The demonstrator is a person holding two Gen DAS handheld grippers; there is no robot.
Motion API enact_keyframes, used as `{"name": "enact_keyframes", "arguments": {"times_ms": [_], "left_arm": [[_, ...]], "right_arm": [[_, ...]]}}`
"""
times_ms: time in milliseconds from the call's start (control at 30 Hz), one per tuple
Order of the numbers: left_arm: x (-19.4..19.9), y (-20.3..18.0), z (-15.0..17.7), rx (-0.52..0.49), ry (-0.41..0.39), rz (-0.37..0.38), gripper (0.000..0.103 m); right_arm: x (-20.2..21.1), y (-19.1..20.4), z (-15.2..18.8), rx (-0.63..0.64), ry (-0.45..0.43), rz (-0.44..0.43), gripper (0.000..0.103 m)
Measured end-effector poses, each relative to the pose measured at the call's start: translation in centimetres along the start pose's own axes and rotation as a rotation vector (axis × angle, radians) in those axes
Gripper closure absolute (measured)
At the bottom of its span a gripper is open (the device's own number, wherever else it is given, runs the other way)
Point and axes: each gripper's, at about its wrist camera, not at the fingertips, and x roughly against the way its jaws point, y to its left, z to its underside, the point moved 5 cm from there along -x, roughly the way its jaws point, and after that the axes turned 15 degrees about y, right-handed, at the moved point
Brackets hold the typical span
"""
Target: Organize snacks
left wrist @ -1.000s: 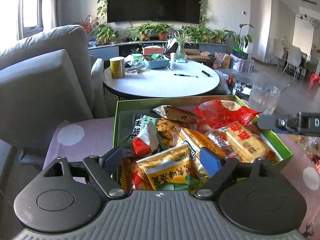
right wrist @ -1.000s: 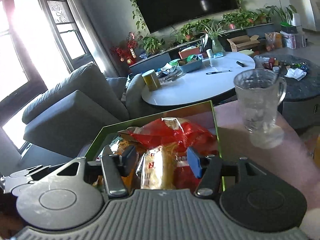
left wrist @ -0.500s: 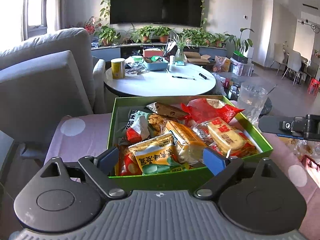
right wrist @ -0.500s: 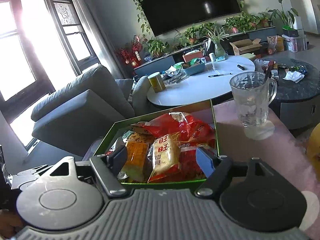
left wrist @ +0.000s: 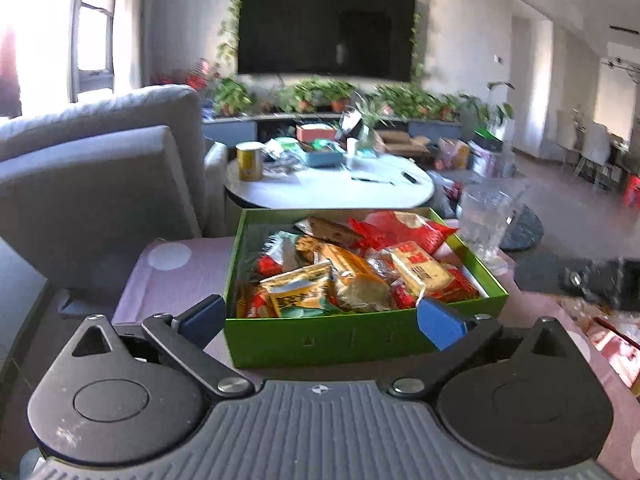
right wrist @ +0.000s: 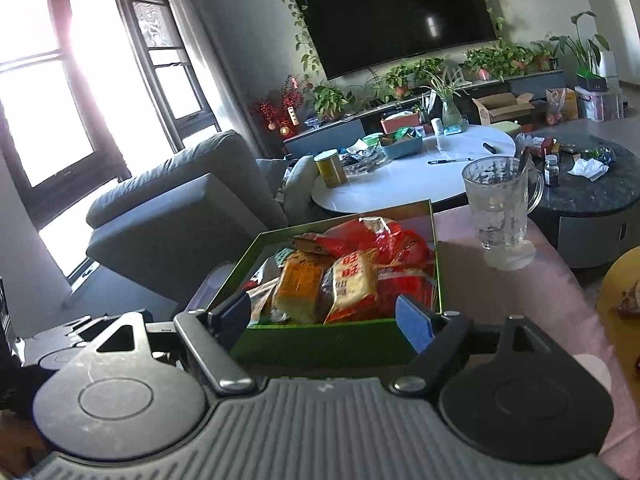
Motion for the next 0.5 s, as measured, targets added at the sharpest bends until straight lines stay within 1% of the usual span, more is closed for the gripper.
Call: {"name": "enact_keyframes", "arguments": {"times_ms": [67,167,333,500], "left_arm": [[0.2,-0.1,0.4,0.003,-0.014,-0.019,0.000],[0.5,-0.3,1.0,0.005,-0.009,-0.053,0.000],[1.1,-0.1,1.8,0.007,-0.008,-0.042,0.000],[1.3,0.1,2.1,0.009,0.001,-0.070,0.000]], "right_arm": [[0.3,0.5,0.6,0.020,-0.001,0.002,0.018],[0.5,0.9,1.4,0.029,0.005,0.003,0.018],[0.7,1.4,2.3,0.038,0.008,0.000,0.018],[0.7,1.8,2.3,0.045,0.004,0.004,0.018]]}}
